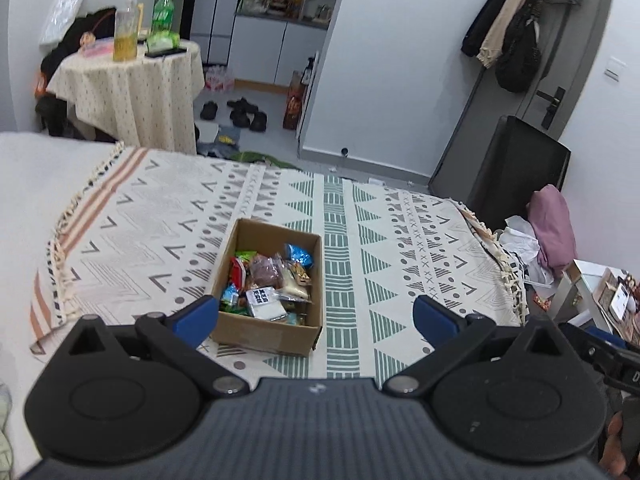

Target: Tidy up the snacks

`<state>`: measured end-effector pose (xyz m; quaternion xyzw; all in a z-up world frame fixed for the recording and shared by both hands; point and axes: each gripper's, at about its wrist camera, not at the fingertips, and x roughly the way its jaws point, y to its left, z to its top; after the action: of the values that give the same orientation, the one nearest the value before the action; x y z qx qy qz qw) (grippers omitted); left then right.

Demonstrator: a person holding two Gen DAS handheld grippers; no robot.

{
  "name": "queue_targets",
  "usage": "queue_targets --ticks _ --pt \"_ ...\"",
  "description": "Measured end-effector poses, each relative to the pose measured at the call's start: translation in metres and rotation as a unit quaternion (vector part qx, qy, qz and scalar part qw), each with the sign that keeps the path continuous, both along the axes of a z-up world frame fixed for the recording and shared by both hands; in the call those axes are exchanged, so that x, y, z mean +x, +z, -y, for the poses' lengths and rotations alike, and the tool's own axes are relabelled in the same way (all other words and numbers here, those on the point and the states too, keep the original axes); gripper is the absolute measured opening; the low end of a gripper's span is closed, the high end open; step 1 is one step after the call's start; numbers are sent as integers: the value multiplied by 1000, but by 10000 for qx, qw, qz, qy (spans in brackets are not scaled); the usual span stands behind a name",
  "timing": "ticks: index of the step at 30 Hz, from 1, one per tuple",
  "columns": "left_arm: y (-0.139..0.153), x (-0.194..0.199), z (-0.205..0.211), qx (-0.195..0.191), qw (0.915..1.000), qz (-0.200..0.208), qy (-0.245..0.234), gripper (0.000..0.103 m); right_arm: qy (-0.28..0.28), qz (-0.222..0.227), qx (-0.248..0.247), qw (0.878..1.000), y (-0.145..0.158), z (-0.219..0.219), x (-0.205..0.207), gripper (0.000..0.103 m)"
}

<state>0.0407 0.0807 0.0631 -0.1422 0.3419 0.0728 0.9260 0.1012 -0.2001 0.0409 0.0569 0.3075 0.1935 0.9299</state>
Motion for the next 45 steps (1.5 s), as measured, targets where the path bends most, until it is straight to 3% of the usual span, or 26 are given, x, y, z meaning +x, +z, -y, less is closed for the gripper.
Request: queue_targets --ticks 17,45 --pt "-7 -62 21 637 9976 121 -252 103 -45 30 -146 9999 -11 -2 -50 103" --pt "-8 -68 20 472 9985 106 -252 103 -31 71 -184 9998 -5 -3 -55 103"
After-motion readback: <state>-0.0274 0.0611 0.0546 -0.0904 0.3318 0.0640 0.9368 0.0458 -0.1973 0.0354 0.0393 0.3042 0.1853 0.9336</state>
